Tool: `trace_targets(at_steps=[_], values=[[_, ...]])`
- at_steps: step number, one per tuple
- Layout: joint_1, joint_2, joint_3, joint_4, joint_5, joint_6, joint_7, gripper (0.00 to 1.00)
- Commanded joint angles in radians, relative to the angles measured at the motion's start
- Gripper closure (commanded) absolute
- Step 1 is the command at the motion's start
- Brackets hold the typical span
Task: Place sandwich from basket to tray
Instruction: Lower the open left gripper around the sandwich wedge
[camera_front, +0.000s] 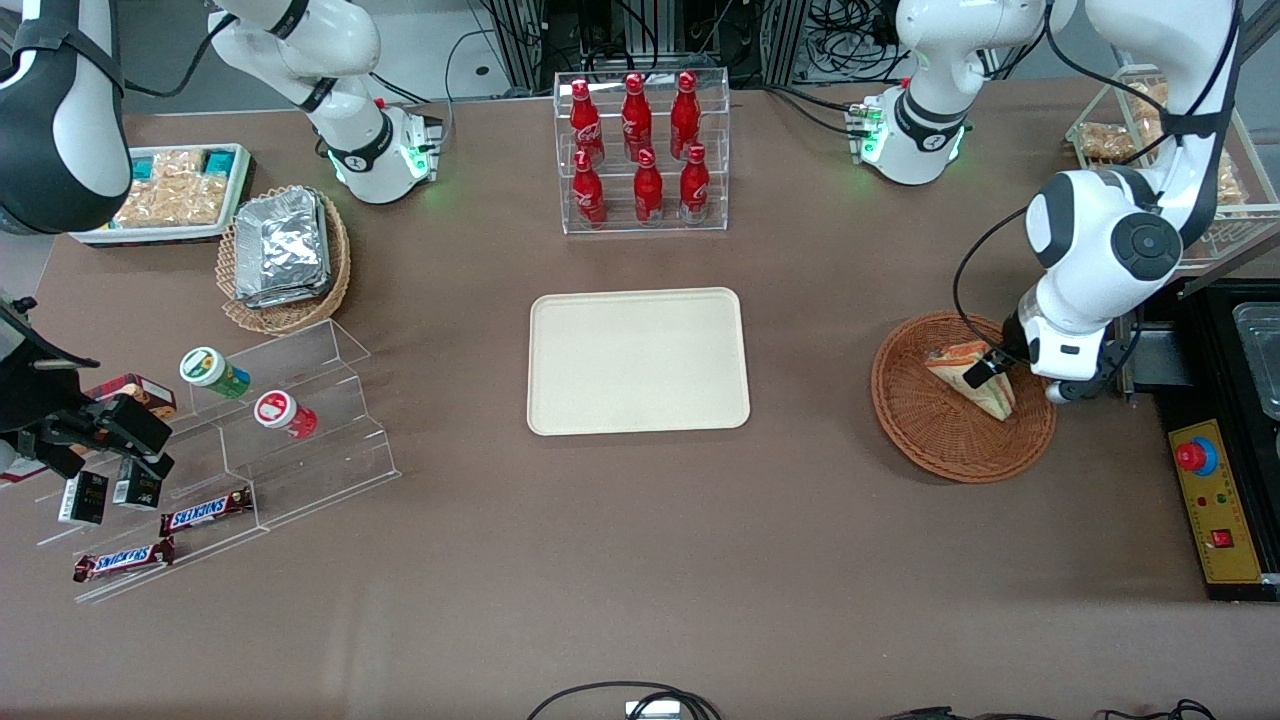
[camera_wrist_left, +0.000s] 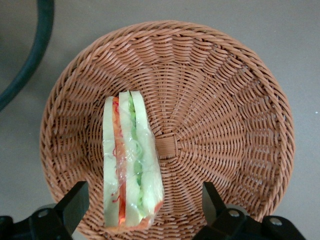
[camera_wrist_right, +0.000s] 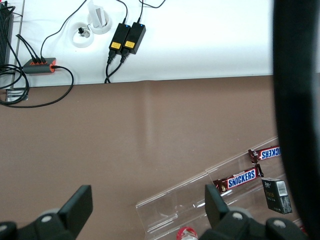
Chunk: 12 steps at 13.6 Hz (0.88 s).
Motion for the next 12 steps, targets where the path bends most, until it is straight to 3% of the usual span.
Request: trace_targets(at_steps=[1, 9, 10, 11, 12], values=[[0.004, 0.029, -0.001, -0.023, 0.008, 0.060, -0.038, 0.00], [0.004, 0.102, 0.021, -0.043, 0.006, 0.139, -0.044, 0.01], [0.004, 0.111, 0.027, -0.043, 0.008, 0.150, -0.043, 0.09], [0.004, 0.118, 0.028, -0.043, 0.008, 0.155, -0.043, 0.29], [0.004, 0.120, 0.028, -0.043, 0.008, 0.155, -0.043, 0.71]])
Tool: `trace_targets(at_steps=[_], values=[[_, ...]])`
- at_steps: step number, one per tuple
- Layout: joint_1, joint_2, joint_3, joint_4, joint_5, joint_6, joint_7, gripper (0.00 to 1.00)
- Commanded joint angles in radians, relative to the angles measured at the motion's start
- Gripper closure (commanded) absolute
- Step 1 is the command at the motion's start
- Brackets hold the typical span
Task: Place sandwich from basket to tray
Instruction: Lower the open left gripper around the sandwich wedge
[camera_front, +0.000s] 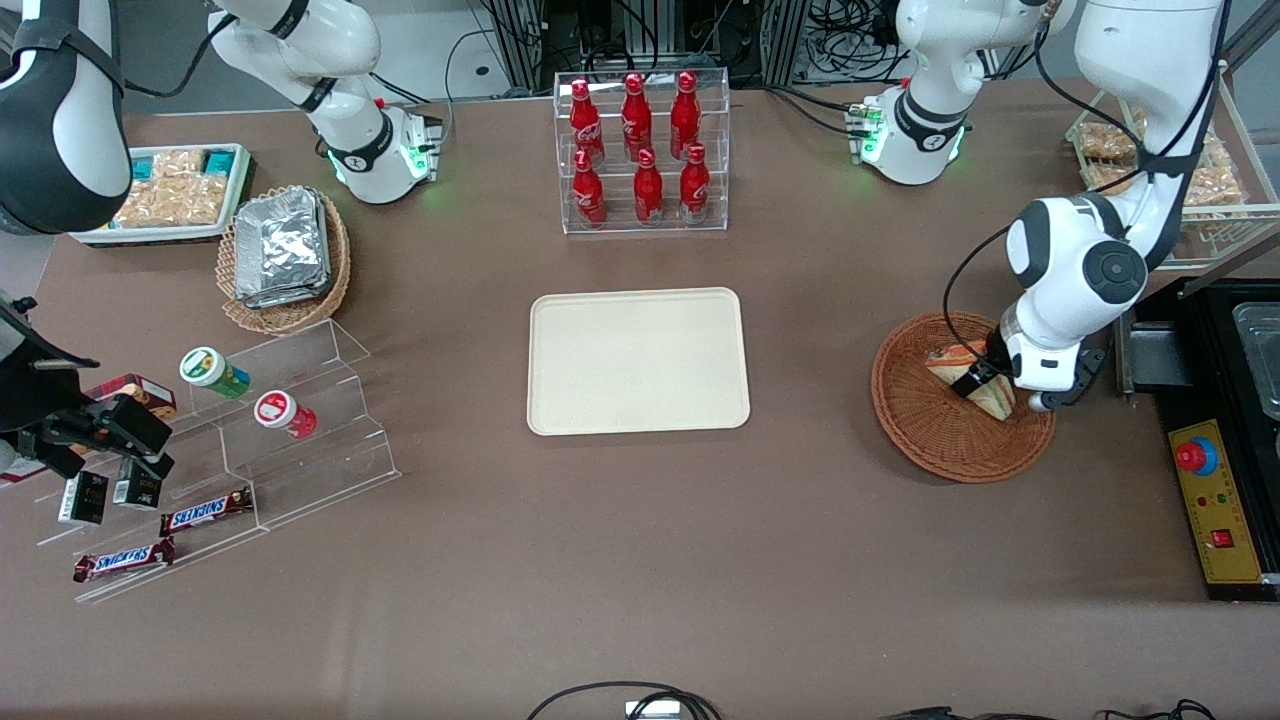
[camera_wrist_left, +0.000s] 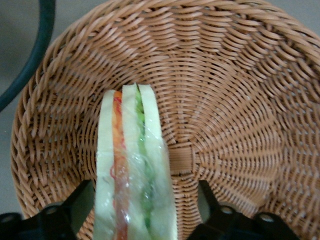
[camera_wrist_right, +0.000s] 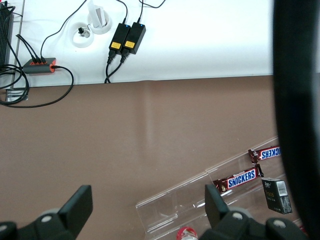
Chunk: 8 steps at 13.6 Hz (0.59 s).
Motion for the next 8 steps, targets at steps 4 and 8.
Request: trace_targets(at_steps=[4, 8], values=[[0.003, -0.007, 0.002, -0.006, 0.008, 0.023, -0.010, 1.00], [-0.001, -0.096, -0.001, 0.017, 0.008, -0.075, -0.002, 1.00]])
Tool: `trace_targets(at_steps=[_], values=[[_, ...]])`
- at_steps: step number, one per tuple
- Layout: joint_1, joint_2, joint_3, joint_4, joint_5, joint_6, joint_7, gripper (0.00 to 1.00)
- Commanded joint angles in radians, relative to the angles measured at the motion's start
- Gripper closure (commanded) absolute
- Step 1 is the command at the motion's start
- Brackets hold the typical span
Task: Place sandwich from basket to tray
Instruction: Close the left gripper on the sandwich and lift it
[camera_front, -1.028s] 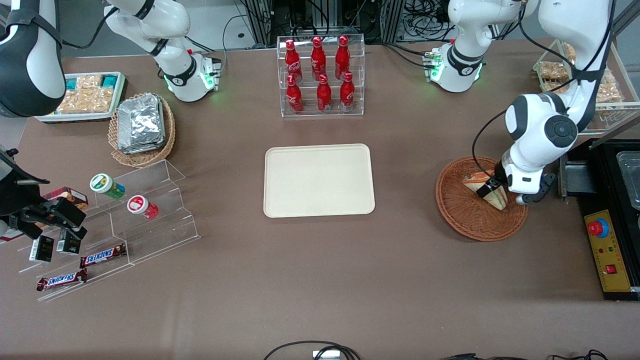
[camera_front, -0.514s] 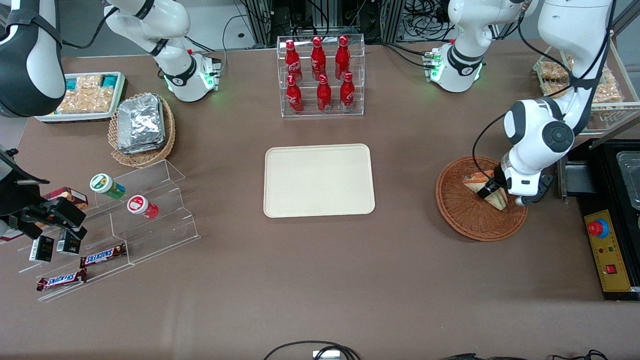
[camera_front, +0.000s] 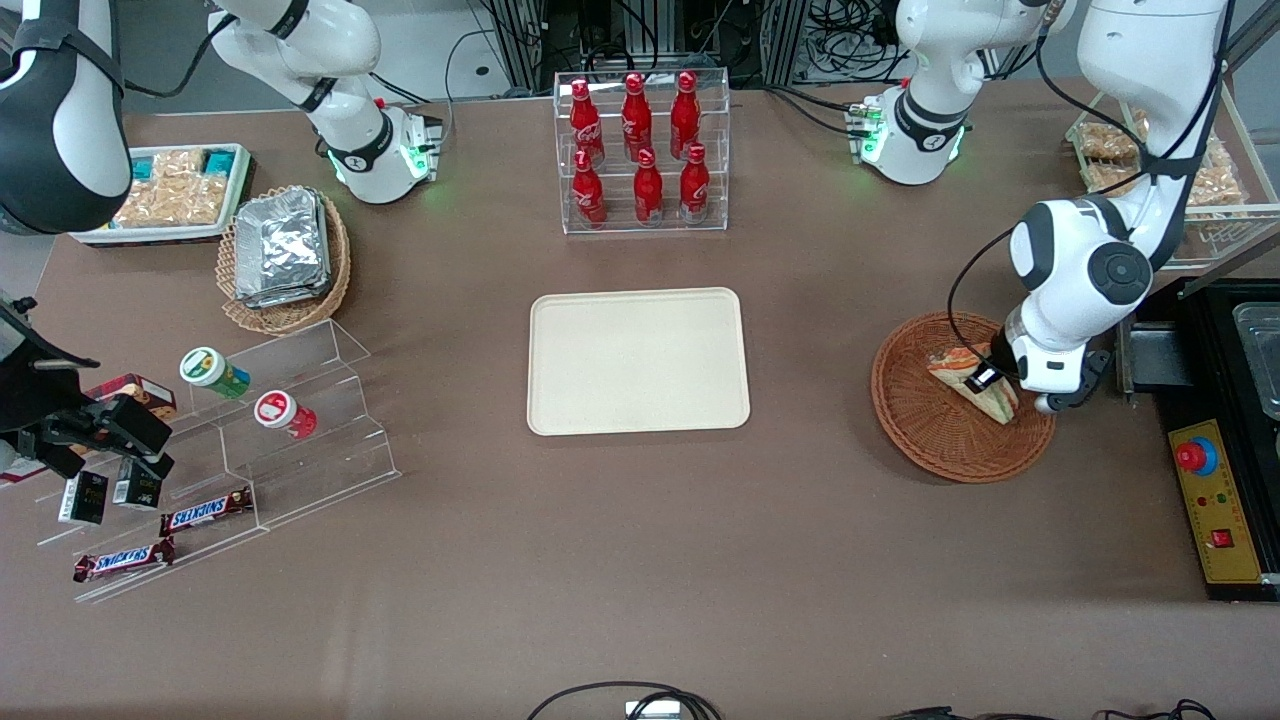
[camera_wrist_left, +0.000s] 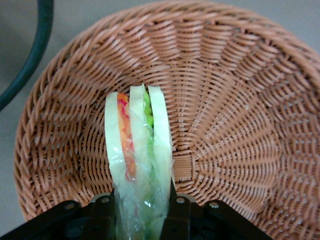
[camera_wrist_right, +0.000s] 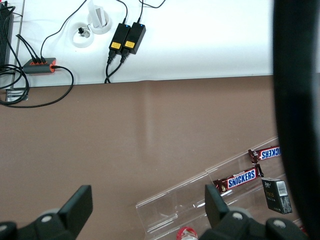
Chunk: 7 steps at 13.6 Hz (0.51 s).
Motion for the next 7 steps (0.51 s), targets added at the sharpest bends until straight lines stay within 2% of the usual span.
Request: trace_targets(at_steps=[1, 4, 7], values=[[-0.006, -0.101, -0.007, 0.020, 0.008, -0.104, -0.001, 1.00], [-0.010, -0.162, -0.040, 0.089, 0.008, -0.209, -0.005, 1.00], [-0.012, -0.169, -0.122, 0.239, 0.008, -0.374, -0.019, 1.00]])
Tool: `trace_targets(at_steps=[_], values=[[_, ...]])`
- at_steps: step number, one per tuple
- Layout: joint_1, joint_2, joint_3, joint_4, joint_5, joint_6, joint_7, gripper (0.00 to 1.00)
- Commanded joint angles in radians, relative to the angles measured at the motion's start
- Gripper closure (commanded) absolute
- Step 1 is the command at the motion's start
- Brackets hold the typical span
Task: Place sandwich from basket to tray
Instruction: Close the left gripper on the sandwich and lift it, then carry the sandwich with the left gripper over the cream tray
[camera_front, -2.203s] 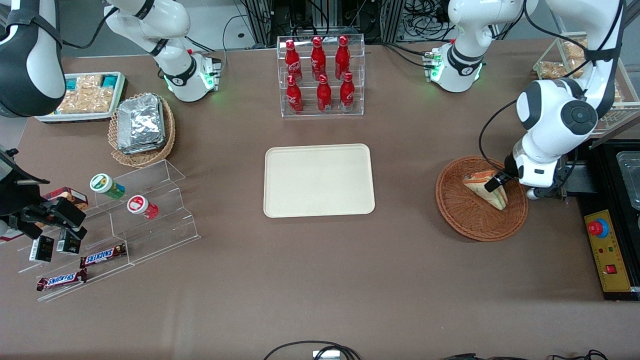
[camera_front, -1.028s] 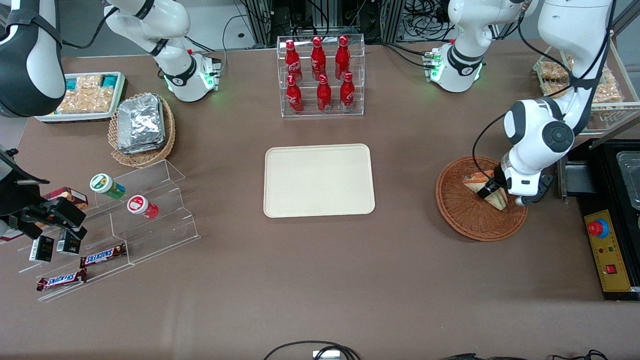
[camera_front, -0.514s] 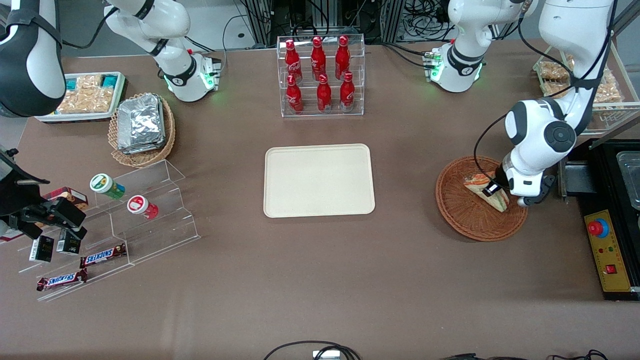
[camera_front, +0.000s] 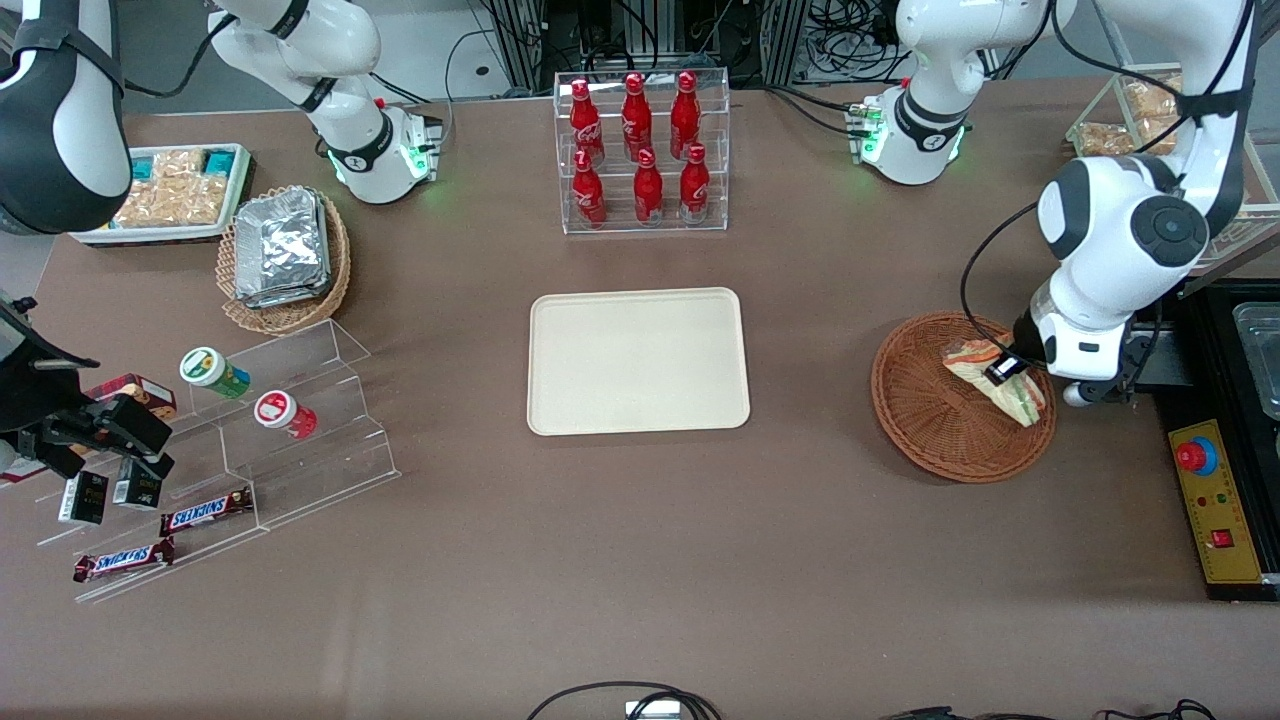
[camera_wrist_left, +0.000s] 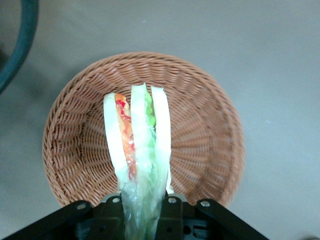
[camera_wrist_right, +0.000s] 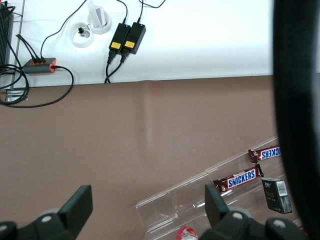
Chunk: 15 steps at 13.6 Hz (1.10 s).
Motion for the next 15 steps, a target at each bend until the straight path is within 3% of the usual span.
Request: trace_targets(at_steps=[1, 4, 7, 15], values=[[-0.003, -0.002, -0.077, 0.124, 0.008, -0.126, -0.023, 1.00], [-0.003, -0.002, -0.174, 0.164, 0.017, -0.137, -0.035, 1.00], [-0.003, 0.012, -0.275, 0.178, 0.104, -0.136, -0.107, 1.00], [-0.038, 0.110, -0.521, 0.250, 0.112, -0.139, -0.090, 1.00]])
